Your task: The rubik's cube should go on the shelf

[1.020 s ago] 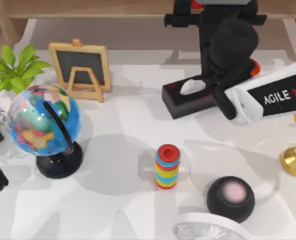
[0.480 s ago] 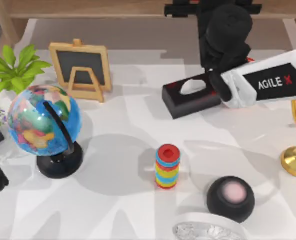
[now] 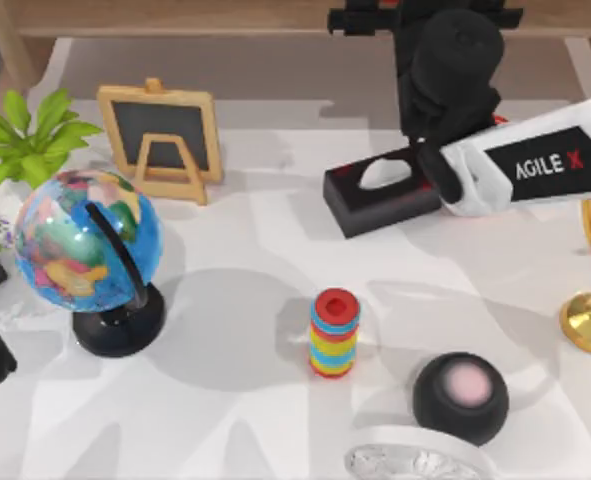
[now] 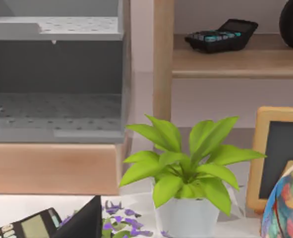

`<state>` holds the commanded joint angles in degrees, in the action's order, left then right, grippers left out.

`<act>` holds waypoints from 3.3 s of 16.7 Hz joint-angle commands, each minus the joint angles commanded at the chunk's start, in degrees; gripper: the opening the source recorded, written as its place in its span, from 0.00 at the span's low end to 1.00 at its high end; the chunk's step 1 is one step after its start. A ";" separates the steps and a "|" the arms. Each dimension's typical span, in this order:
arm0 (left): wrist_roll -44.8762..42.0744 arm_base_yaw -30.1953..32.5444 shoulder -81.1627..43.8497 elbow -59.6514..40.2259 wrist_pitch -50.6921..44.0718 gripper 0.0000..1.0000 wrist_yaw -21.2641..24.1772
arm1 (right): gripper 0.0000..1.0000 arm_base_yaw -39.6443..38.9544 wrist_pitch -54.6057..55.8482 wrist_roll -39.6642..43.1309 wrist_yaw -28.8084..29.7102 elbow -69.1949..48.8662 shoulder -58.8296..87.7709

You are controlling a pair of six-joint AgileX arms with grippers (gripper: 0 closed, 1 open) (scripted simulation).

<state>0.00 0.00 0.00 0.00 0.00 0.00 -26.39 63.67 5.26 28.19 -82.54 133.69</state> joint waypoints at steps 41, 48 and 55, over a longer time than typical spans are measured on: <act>0.00 0.00 0.00 0.00 0.00 1.00 0.00 | 1.00 70.06 31.10 78.03 -63.56 57.37 -23.36; 0.00 0.00 0.00 0.00 0.00 1.00 0.00 | 1.00 69.22 28.81 83.64 -69.12 57.64 -17.06; 0.00 0.00 0.00 0.00 0.00 1.00 0.00 | 1.00 66.51 26.25 83.70 -66.40 54.00 -15.89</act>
<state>0.00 0.00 0.00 0.00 0.00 0.00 40.12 89.92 88.96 -38.21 -28.53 117.80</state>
